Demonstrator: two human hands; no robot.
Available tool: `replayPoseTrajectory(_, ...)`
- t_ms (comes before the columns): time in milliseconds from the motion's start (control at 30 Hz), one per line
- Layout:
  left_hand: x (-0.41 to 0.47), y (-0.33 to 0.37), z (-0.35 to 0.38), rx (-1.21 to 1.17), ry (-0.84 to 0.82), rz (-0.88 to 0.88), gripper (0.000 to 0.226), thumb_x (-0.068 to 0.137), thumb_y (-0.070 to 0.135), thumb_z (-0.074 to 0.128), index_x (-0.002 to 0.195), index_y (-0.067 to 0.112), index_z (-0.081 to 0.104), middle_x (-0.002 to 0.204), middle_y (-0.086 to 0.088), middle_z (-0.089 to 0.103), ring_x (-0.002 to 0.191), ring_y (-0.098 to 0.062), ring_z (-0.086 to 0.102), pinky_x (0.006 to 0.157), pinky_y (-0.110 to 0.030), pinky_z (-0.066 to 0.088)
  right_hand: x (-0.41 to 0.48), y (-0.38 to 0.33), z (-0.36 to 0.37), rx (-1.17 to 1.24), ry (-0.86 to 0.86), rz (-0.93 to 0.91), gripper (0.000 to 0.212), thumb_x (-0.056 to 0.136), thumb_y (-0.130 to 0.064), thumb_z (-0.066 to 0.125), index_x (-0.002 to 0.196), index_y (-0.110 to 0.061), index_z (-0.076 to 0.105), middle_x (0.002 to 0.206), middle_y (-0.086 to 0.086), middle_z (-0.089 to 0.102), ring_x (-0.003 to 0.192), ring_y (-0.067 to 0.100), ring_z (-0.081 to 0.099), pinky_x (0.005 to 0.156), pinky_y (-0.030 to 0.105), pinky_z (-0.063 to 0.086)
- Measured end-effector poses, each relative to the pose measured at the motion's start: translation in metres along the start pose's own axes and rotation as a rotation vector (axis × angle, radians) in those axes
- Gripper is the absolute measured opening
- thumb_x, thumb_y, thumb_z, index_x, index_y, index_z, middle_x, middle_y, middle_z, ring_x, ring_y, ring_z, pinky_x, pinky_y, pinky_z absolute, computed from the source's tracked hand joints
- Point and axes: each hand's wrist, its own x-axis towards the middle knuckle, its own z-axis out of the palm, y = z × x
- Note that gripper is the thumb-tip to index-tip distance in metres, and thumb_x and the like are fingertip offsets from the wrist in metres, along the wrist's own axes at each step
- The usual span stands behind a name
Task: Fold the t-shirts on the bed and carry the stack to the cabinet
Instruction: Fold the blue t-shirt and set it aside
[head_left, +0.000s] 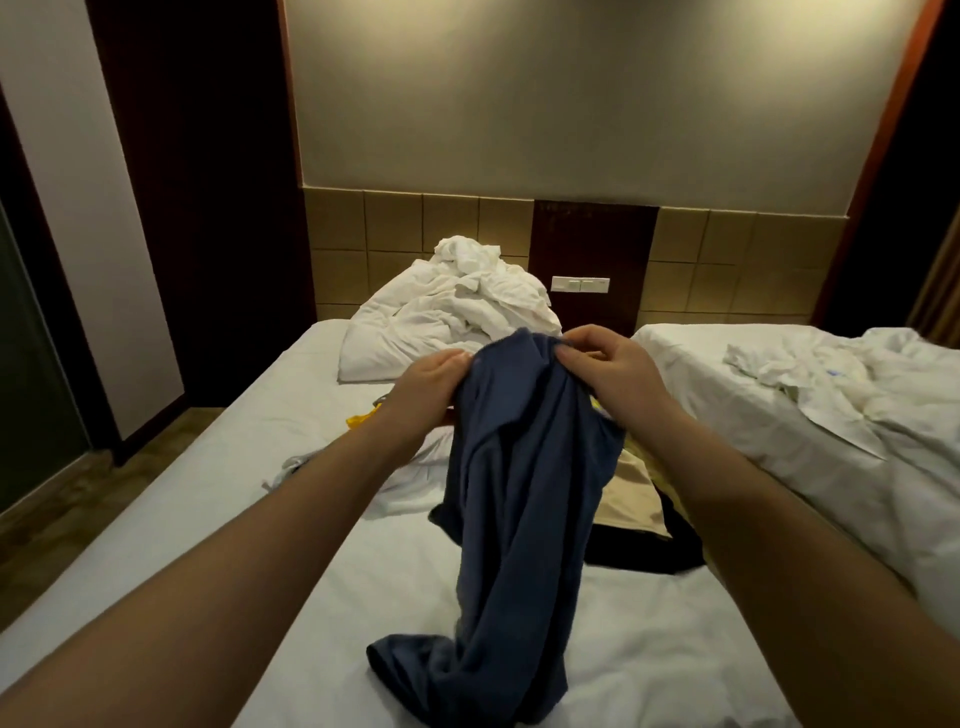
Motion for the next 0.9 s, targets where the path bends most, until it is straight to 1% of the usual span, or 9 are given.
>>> replayPoseTrajectory(133, 0.001, 0.015, 0.021, 0.258, 0.062, 0.172, 0.027, 0.099, 0.021, 0.039, 0.088, 0.013, 0.062, 0.089, -0.003, 0.061, 0.085, -0.016, 0.053, 0.083, -0.037, 0.043, -0.014, -0.017, 0.007, 0.067, -0.12, -0.132, 0.007, 0.085, -0.018, 0.066, 0.092, -0.019, 0.063, 0.085, -0.007, 0.062, 0.075, 0.001, 0.056, 0.07, 0.012, 0.046)
replayPoseTrajectory(200, 0.0, 0.02, 0.031, 0.313, 0.074, 0.213, 0.025, 0.098, 0.017, 0.039, 0.096, 0.009, 0.063, 0.093, -0.006, 0.061, 0.089, -0.018, 0.054, 0.086, -0.037, 0.042, -0.012, -0.024, 0.011, -0.042, -0.146, -0.203, 0.016, 0.082, -0.022, 0.069, 0.096, -0.021, 0.062, 0.088, -0.007, 0.064, 0.08, 0.004, 0.058, 0.075, 0.016, 0.047)
replayPoseTrajectory(333, -0.002, 0.032, 0.03, 0.246, 0.112, 0.203, 0.027, 0.098, 0.017, 0.04, 0.08, 0.017, 0.06, 0.081, 0.0, 0.06, 0.08, -0.012, 0.053, 0.076, -0.031, 0.04, -0.004, -0.033, 0.01, -0.11, -0.165, -0.174, 0.011, 0.082, -0.026, 0.069, 0.09, -0.021, 0.063, 0.071, -0.004, 0.059, 0.069, 0.007, 0.053, 0.07, 0.025, 0.043)
replayPoseTrajectory(467, -0.004, 0.043, 0.022, 0.253, 0.059, 0.154, 0.029, 0.098, 0.019, 0.042, 0.072, 0.022, 0.055, 0.068, 0.006, 0.051, 0.066, -0.007, 0.045, 0.064, -0.025, 0.037, 0.003, -0.038, 0.007, -0.163, -0.231, -0.215, 0.014, 0.083, -0.022, 0.068, 0.082, -0.008, 0.067, 0.063, -0.003, 0.052, 0.063, 0.009, 0.045, 0.065, 0.028, 0.035)
replayPoseTrajectory(533, -0.005, 0.05, 0.019, 0.237, 0.005, 0.125, 0.022, 0.097, 0.021, 0.044, 0.078, 0.022, 0.054, 0.071, 0.005, 0.05, 0.069, -0.01, 0.047, 0.068, -0.03, 0.04, 0.006, -0.042, 0.006, -0.145, -0.212, -0.239, 0.01, 0.085, -0.019, 0.066, 0.081, -0.01, 0.066, 0.064, -0.004, 0.052, 0.062, 0.007, 0.045, 0.064, 0.026, 0.036)
replayPoseTrajectory(633, -0.006, 0.058, 0.015, 0.231, 0.004, 0.186, 0.007, 0.093, 0.017, 0.052, 0.092, 0.024, 0.053, 0.082, -0.002, 0.055, 0.077, -0.017, 0.053, 0.069, -0.034, 0.047, 0.007, -0.043, 0.007, 0.072, -0.165, -0.185, 0.011, 0.088, -0.015, 0.062, 0.077, -0.017, 0.064, 0.064, -0.004, 0.052, 0.052, -0.001, 0.045, 0.053, 0.017, 0.039)
replayPoseTrajectory(733, -0.01, 0.058, 0.019, 0.411, -0.006, 0.244, 0.021, 0.089, 0.013, 0.058, 0.102, 0.029, 0.053, 0.09, -0.002, 0.057, 0.083, -0.018, 0.06, 0.072, -0.031, 0.055, 0.005, -0.037, 0.005, 0.102, -0.166, -0.155, 0.017, 0.09, -0.013, 0.058, 0.074, -0.019, 0.062, 0.059, -0.005, 0.05, 0.044, -0.002, 0.043, 0.046, 0.013, 0.035)
replayPoseTrajectory(800, -0.012, 0.054, 0.023, 0.47, -0.027, 0.231, 0.015, 0.089, 0.01, 0.057, 0.095, 0.024, 0.058, 0.088, 0.001, 0.057, 0.082, -0.014, 0.059, 0.068, -0.025, 0.056, 0.004, -0.031, 0.004, 0.11, -0.205, -0.111, 0.019, 0.092, -0.012, 0.056, 0.074, -0.017, 0.061, 0.058, -0.005, 0.05, 0.041, -0.001, 0.045, 0.043, 0.013, 0.035)
replayPoseTrajectory(900, -0.007, 0.05, 0.026, 0.277, -0.042, 0.126, 0.016, 0.088, 0.003, 0.056, 0.081, 0.016, 0.062, 0.084, -0.004, 0.058, 0.076, -0.014, 0.059, 0.065, -0.023, 0.055, 0.002, -0.022, 0.007, 0.2, -0.205, -0.013, 0.019, 0.093, -0.011, 0.053, 0.077, -0.02, 0.06, 0.066, -0.003, 0.056, 0.045, 0.001, 0.055, 0.046, 0.014, 0.045)
